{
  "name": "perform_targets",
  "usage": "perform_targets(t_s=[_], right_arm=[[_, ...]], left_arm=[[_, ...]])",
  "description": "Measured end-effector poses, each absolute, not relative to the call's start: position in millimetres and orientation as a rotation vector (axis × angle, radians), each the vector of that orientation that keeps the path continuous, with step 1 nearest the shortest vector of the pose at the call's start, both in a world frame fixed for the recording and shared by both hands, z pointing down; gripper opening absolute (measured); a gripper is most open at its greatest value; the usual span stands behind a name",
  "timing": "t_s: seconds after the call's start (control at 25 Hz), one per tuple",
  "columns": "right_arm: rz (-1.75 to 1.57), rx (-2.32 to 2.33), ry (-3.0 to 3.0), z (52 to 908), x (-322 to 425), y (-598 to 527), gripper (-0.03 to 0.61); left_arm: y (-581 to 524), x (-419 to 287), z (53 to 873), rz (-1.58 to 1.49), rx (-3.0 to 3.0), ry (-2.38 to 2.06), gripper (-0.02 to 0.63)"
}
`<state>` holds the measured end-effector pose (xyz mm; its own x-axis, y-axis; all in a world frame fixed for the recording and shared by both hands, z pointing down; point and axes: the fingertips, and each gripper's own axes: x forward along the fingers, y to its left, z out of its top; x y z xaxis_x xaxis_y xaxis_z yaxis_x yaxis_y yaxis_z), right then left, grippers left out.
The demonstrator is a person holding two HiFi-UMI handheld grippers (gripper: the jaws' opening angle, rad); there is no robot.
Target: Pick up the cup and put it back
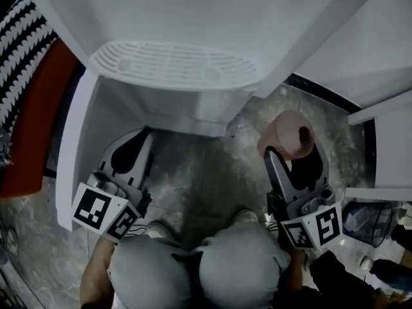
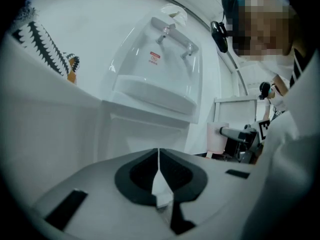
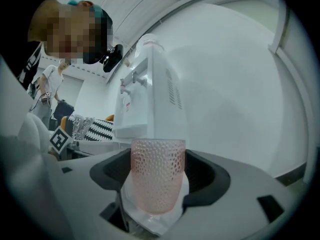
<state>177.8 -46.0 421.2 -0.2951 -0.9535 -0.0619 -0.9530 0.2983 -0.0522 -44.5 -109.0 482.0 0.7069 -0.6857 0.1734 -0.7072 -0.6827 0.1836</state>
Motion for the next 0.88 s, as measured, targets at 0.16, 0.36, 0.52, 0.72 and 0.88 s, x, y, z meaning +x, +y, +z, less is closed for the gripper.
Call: perform_targets(t_s=[0.16,0.36,0.52,0.72,0.88], right_arm=[[-0.043,-1.829,2.413,408,190,-44,0.337],[-0.030,-1.801,2.379,387,198,-40,0.337],[-0.004,-1.799,2.386,381,198,-38,0.337],[-0.010,-1.841,2.401,387,197,-41,0.337],[-0.012,-1.918,2.397,394,202,-43,0.337]], left_arm=[[-114,-51,472,0.131,2.674,-1.195,0.018],[-110,-51,421,0.078,2.769,-1.273,0.018],[-105,-42,407,0.051,2.818,-1.255,0.018],[-107,-44,414,0.067,2.799,-1.264,0.018],[-109,-40,421,0.085,2.792,-1.258,0.018]])
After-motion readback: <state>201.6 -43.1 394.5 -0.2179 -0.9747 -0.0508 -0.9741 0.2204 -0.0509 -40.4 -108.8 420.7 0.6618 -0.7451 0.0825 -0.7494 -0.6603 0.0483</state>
